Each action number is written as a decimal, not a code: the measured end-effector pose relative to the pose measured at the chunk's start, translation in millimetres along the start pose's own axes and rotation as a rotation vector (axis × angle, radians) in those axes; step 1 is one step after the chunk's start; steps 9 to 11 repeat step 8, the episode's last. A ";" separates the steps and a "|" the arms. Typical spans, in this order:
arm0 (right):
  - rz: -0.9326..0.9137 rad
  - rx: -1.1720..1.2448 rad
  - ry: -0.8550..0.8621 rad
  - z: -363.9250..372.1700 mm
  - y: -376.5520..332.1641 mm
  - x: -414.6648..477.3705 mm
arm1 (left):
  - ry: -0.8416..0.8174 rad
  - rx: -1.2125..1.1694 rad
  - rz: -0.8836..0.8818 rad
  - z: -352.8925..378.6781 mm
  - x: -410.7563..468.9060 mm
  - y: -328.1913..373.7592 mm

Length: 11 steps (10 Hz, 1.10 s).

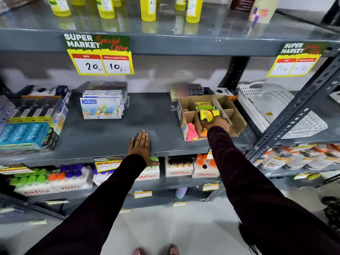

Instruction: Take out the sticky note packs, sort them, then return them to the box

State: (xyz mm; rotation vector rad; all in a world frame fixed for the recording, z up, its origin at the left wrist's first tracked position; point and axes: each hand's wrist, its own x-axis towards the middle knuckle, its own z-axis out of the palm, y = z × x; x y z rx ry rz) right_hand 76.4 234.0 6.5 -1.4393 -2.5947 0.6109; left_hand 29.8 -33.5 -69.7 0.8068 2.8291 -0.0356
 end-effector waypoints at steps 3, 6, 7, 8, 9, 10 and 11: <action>-0.013 -0.029 -0.038 -18.5 -3.9 -3.7 | -0.025 -0.001 0.013 -0.1 0.8 -1.1; 0.000 0.041 -0.145 -10.7 -2.7 -7.9 | -0.035 -0.012 0.014 -1.2 -0.8 -2.9; 0.008 0.006 -0.106 -4.0 0.2 -13.4 | -0.040 0.011 0.023 0.8 -4.8 -1.6; -0.009 -0.071 -0.001 1.3 -6.2 -20.3 | -0.074 -0.023 0.012 -11.4 -2.6 -0.3; -0.009 -0.071 -0.001 1.3 -6.2 -20.3 | -0.074 -0.023 0.012 -11.4 -2.6 -0.3; -0.009 -0.071 -0.001 1.3 -6.2 -20.3 | -0.074 -0.023 0.012 -11.4 -2.6 -0.3; -0.009 -0.071 -0.001 1.3 -6.2 -20.3 | -0.074 -0.023 0.012 -11.4 -2.6 -0.3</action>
